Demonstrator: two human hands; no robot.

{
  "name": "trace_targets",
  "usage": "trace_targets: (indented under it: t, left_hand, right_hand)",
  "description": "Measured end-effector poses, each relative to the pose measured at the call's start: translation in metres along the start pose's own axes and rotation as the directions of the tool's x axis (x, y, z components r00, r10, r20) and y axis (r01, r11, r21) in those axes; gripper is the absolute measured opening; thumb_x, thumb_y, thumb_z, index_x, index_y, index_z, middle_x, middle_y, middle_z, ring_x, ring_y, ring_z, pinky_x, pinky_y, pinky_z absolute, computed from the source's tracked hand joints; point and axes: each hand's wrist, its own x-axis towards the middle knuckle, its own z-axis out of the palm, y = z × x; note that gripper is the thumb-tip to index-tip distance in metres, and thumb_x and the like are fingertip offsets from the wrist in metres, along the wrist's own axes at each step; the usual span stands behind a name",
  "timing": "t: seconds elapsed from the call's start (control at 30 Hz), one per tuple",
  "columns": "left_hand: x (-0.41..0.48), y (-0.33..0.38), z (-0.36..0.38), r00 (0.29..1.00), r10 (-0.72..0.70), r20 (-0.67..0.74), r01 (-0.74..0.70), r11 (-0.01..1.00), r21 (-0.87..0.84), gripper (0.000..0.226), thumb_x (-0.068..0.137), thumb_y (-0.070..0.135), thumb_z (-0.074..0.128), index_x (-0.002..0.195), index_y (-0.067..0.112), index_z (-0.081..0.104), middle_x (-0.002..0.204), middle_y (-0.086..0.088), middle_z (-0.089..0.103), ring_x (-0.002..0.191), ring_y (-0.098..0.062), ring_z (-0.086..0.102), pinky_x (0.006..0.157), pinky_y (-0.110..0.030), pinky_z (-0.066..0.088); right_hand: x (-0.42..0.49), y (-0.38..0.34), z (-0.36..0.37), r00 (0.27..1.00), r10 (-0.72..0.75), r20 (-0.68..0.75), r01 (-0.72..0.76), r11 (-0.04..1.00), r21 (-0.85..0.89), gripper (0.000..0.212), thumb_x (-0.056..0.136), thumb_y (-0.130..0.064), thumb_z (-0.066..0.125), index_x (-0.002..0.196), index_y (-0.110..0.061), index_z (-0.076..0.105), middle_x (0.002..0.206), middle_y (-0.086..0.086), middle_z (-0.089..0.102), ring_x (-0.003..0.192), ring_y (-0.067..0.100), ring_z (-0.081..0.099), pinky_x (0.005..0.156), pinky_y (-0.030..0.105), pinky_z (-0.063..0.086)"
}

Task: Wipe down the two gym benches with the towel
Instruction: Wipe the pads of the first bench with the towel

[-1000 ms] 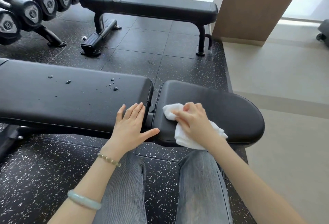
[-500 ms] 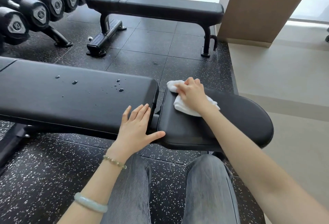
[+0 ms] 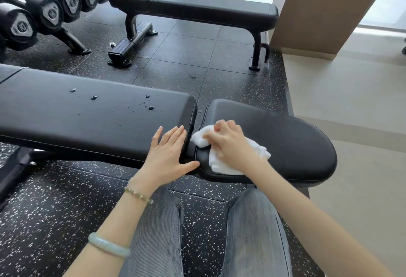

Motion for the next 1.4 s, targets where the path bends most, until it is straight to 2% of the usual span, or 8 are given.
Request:
trace_targets:
  t: [0.1, 0.2, 0.4, 0.53, 0.7, 0.97, 1.17, 1.4]
  left_hand:
    - [0.000, -0.003, 0.001, 1.000, 0.026, 0.001, -0.026, 1.000, 0.004, 0.107, 0.065, 0.077, 0.017, 0.150, 0.014, 0.016, 0.158, 0.003, 0.008, 0.145, -0.008, -0.002, 0.113, -0.037, -0.018]
    - [-0.001, -0.003, 0.002, 0.999, 0.036, -0.032, -0.037, 0.999, -0.018, 0.107, 0.065, 0.078, 0.022, 0.149, 0.011, 0.022, 0.157, 0.001, 0.015, 0.145, -0.011, 0.005, 0.114, -0.037, -0.016]
    - [-0.001, -0.003, 0.002, 0.997, 0.052, -0.057, -0.054, 0.998, -0.039, 0.106, 0.066, 0.078, 0.026, 0.148, 0.010, 0.027, 0.156, -0.001, 0.020, 0.145, -0.012, 0.009, 0.114, -0.036, -0.014]
    - [0.000, -0.004, 0.004, 0.995, 0.061, -0.076, -0.065, 0.997, -0.049, 0.105, 0.068, 0.078, 0.028, 0.146, 0.009, 0.030, 0.155, -0.002, 0.025, 0.144, -0.014, 0.014, 0.115, -0.038, -0.010]
    - [-0.001, -0.006, 0.005, 0.993, 0.072, -0.098, -0.080, 0.994, -0.080, 0.108, 0.065, 0.078, 0.035, 0.147, 0.009, 0.027, 0.154, -0.002, 0.026, 0.144, -0.014, 0.015, 0.115, -0.036, -0.012]
    - [0.000, -0.009, 0.010, 0.991, 0.079, -0.110, -0.090, 0.991, -0.103, 0.110, 0.057, 0.068, 0.044, 0.146, 0.006, 0.027, 0.153, -0.004, 0.030, 0.143, -0.014, 0.018, 0.116, -0.038, -0.009]
    - [-0.002, -0.011, 0.011, 0.986, 0.116, -0.118, -0.123, 0.991, -0.053, 0.109, 0.059, 0.060, 0.063, 0.147, 0.006, 0.027, 0.152, -0.005, 0.030, 0.143, -0.016, 0.019, 0.115, -0.040, -0.008]
    - [0.000, -0.013, 0.014, 0.984, 0.105, -0.142, -0.116, 0.991, -0.068, 0.105, 0.060, 0.055, 0.067, 0.145, 0.006, 0.031, 0.150, -0.006, 0.034, 0.141, -0.018, 0.025, 0.115, -0.039, -0.007]
  right_hand:
    - [-0.032, 0.002, -0.007, 0.998, -0.057, -0.011, 0.058, 0.997, 0.060, 0.035, 0.074, -0.009, 0.039, 0.092, -0.020, 0.067, 0.093, 0.011, 0.057, 0.073, 0.032, 0.050, 0.064, 0.040, 0.043]
    - [-0.061, 0.022, -0.013, 0.997, 0.003, -0.081, 0.005, 0.996, 0.092, 0.032, 0.081, -0.006, 0.045, 0.099, -0.025, 0.063, 0.098, 0.010, 0.056, 0.076, 0.033, 0.049, 0.068, 0.043, 0.044]
    - [-0.098, 0.072, -0.026, 0.928, 0.285, -0.239, -0.293, 0.956, 0.002, 0.028, 0.082, -0.019, 0.041, 0.099, -0.031, 0.059, 0.099, 0.012, 0.058, 0.082, 0.036, 0.050, 0.076, 0.047, 0.044]
    - [-0.099, 0.062, -0.020, 0.814, 0.449, -0.369, -0.512, 0.854, -0.090, 0.030, 0.075, -0.014, 0.043, 0.087, -0.017, 0.071, 0.092, 0.016, 0.058, 0.077, 0.039, 0.052, 0.069, 0.046, 0.044]
    - [-0.087, 0.004, -0.004, 0.813, 0.435, -0.387, -0.532, 0.825, -0.191, 0.033, 0.066, -0.011, 0.044, 0.088, -0.018, 0.067, 0.090, 0.016, 0.055, 0.074, 0.032, 0.048, 0.061, 0.041, 0.041]
    - [-0.016, -0.049, 0.017, 0.942, 0.285, -0.177, -0.307, 0.946, -0.107, 0.032, 0.062, -0.008, 0.035, 0.075, -0.015, 0.064, 0.085, 0.013, 0.059, 0.073, 0.031, 0.052, 0.062, 0.038, 0.038]
    - [0.046, 0.043, 0.005, 0.884, 0.454, 0.112, -0.441, 0.889, -0.122, 0.034, 0.085, -0.011, 0.048, 0.115, -0.020, 0.060, 0.118, 0.012, 0.048, 0.107, 0.032, 0.040, 0.087, 0.041, 0.031]
    - [0.031, 0.111, -0.009, 0.733, 0.680, -0.006, -0.663, 0.713, -0.228, 0.032, 0.095, -0.016, 0.039, 0.121, -0.016, 0.058, 0.124, 0.017, 0.045, 0.111, 0.037, 0.040, 0.094, 0.044, 0.034]
